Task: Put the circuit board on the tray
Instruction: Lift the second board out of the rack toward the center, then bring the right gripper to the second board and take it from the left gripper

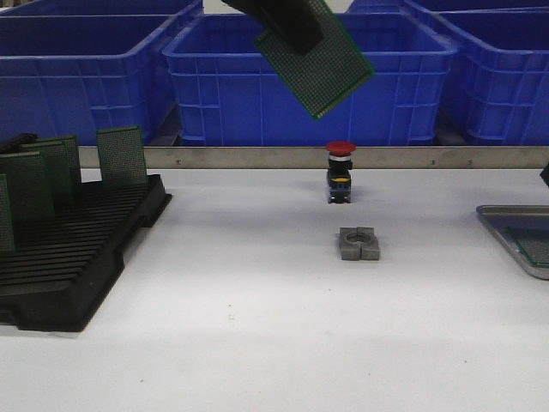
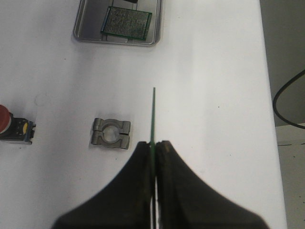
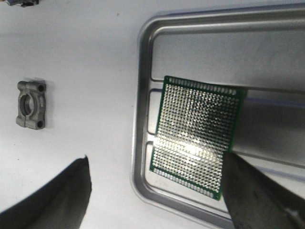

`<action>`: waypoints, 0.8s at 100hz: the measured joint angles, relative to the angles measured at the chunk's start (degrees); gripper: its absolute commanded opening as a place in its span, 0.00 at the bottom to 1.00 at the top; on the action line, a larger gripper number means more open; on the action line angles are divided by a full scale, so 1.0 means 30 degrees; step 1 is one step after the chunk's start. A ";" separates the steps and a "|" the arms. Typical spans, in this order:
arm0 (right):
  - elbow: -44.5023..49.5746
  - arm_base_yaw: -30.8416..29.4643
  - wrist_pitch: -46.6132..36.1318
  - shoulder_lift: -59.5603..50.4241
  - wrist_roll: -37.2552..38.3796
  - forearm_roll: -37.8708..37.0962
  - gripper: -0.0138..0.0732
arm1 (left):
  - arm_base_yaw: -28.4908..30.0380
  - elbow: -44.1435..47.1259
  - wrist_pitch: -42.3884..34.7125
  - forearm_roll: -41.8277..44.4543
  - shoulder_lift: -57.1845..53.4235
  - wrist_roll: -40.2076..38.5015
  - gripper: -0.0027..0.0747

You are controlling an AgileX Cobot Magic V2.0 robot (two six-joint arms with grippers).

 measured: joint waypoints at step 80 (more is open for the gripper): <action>0.0000 0.3837 0.3834 -0.3705 -1.3906 0.7457 0.83 | -0.0037 0.0000 0.0000 0.0000 0.0292 -0.0475 0.01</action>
